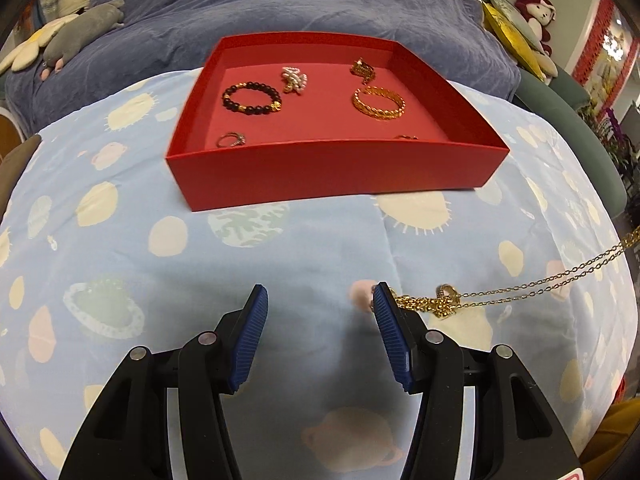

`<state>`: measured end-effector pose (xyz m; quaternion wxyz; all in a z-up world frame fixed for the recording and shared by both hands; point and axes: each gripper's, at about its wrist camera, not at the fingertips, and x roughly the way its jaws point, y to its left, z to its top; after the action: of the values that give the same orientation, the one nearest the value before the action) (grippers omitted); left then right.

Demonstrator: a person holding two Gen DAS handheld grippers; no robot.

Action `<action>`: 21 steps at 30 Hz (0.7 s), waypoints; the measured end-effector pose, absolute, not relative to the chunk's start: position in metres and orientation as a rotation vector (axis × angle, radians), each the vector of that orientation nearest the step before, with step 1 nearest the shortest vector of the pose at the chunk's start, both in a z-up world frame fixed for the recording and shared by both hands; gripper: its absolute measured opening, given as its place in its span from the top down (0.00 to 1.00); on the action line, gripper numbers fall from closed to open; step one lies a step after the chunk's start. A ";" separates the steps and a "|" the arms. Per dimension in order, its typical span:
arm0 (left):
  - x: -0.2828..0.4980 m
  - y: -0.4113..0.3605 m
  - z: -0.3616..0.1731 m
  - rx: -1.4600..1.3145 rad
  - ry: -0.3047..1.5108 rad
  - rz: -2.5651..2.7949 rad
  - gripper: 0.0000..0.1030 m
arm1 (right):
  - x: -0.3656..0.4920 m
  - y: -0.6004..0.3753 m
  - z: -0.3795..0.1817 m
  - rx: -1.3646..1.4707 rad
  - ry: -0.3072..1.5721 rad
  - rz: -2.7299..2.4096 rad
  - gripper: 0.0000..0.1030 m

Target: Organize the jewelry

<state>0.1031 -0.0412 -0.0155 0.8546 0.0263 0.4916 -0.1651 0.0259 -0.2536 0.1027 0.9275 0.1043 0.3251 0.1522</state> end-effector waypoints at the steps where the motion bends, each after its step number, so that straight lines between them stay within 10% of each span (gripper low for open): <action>1: 0.103 -0.045 -0.017 0.065 1.033 -0.351 0.48 | 0.028 -0.254 0.100 0.219 0.680 0.312 0.87; 13: 0.096 -0.075 -0.018 0.077 0.999 -0.410 0.47 | 0.030 -0.248 0.083 0.218 0.746 0.331 0.87; 21: 0.087 -0.093 -0.019 0.156 0.961 -0.421 0.96 | 0.029 -0.247 0.078 0.197 0.761 0.320 0.87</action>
<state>0.0873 -0.0926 -0.0193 0.8625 0.0742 0.4585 -0.2009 0.0286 -0.2472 0.0781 0.9114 0.0958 0.3690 0.1553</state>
